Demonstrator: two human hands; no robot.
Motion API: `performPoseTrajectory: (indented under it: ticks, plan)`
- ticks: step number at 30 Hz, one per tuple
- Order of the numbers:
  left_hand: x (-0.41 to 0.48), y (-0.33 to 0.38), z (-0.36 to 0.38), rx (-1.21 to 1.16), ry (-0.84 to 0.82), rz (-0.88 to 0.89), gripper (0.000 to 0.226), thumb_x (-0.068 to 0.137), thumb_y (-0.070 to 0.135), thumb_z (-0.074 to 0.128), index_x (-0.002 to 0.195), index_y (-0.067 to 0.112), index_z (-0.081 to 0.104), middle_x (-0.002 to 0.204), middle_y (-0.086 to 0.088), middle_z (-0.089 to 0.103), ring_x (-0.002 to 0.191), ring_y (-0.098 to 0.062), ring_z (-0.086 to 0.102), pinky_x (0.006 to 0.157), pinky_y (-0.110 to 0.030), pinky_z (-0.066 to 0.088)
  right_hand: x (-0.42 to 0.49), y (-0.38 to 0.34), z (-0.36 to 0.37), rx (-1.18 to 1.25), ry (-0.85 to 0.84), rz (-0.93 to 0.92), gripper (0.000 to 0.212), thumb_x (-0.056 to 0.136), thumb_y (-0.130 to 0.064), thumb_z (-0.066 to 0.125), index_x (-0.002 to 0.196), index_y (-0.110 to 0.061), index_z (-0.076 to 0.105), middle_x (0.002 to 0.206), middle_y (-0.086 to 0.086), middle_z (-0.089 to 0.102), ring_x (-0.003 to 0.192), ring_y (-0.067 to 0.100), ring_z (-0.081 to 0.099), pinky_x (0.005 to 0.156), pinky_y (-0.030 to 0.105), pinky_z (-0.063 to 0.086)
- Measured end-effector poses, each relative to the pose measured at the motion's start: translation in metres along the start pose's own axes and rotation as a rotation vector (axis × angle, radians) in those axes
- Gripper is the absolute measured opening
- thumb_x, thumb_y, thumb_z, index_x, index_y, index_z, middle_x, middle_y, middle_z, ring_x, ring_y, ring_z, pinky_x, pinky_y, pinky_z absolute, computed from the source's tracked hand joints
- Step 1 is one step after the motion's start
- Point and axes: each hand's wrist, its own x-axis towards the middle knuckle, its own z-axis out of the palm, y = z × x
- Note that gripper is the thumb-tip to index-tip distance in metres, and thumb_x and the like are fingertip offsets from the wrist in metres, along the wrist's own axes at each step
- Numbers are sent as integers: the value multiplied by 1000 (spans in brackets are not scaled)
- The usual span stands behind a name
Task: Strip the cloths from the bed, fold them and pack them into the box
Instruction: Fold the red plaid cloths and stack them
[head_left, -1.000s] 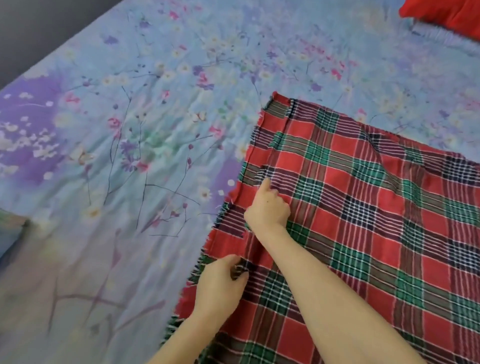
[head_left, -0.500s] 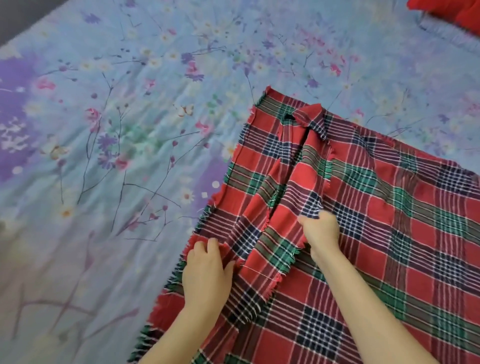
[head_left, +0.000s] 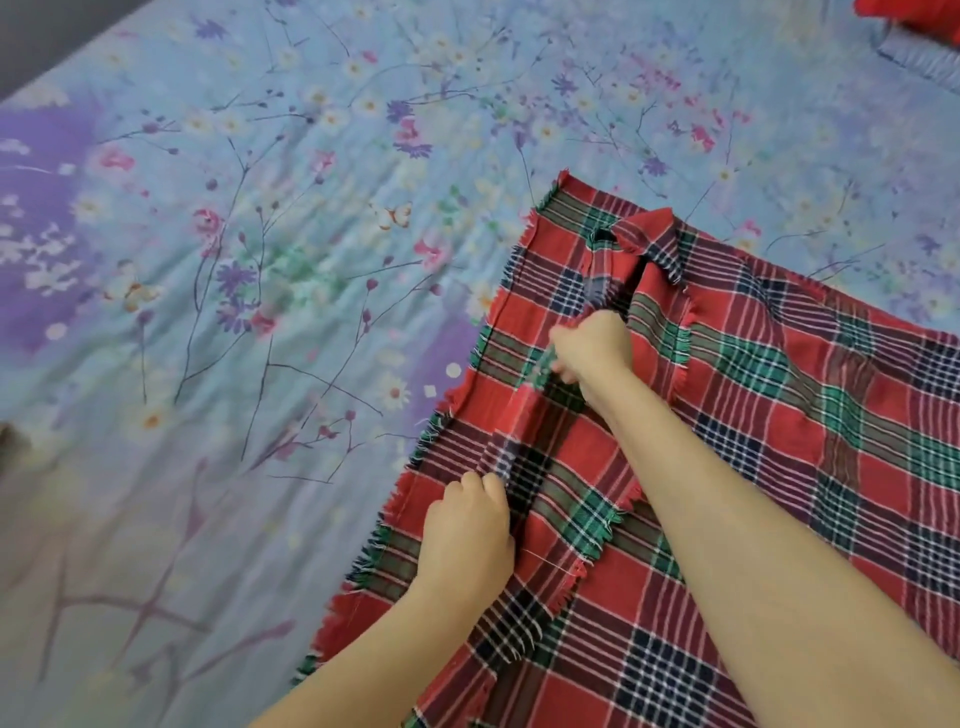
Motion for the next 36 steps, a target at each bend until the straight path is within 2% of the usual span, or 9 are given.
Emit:
performPoseTrajectory:
  ticks: [2,5,10,13,16,20,27,32,36]
  plan:
    - [4,-15,-9,-197,95,-125,5,92,11,44,88,13,44,90,-6,54,75,-21,46,63,-30,36,2,-22,10,363,-84,59,18,90,-2,53,73,1,49,60,13,55,37,17,57,36,24,45]
    - [11,-55,-23,-468,259,-330,17,91,13,54,75,8,56,74,-9,62,71,-29,55,55,-32,33,4,-45,26,448,-83,52,26,88,7,51,66,-2,42,63,15,53,40,20,57,34,24,46]
    - [25,-89,-30,-392,-6,-359,26,91,27,61,72,10,59,56,0,52,52,-14,46,50,-25,35,6,-36,53,325,-118,110,21,89,5,55,75,1,40,64,12,48,66,36,68,63,46,59]
    - [38,-85,-38,-342,12,-360,31,90,30,61,77,3,56,65,-10,58,58,-23,52,56,-32,42,7,-33,56,284,-110,42,29,89,-25,64,83,1,53,64,14,60,60,31,69,58,44,59]
    - [54,-68,-58,-220,156,-245,20,94,25,54,95,5,54,88,-8,57,76,-25,50,64,-32,38,16,-27,25,-115,119,-159,24,92,-37,53,93,-13,58,74,6,62,68,25,62,58,27,46]
    - [99,-34,-79,-264,176,-84,17,93,21,53,97,6,59,97,-7,56,87,-25,52,72,-31,39,41,-7,-27,-511,385,-251,42,94,-30,55,130,-13,43,122,10,57,106,32,58,73,37,45]
    - [213,35,-101,-380,268,4,25,89,24,57,105,5,57,105,-10,58,96,-29,56,77,-34,43,110,-14,-46,-1010,339,-344,70,88,-25,60,144,-19,19,134,17,42,114,34,48,82,40,45]
    - [289,66,-106,-257,280,146,47,86,39,62,123,11,50,120,-8,58,108,-29,54,84,-35,44,153,-29,-72,-805,348,-328,27,90,-7,50,117,-7,49,102,14,62,83,31,57,55,26,34]
    - [325,85,-118,-253,200,201,44,87,35,62,125,17,50,111,-6,62,103,-29,58,72,-33,42,176,-67,-102,-406,311,-360,11,85,-5,52,87,-1,62,80,14,61,78,33,58,58,31,41]
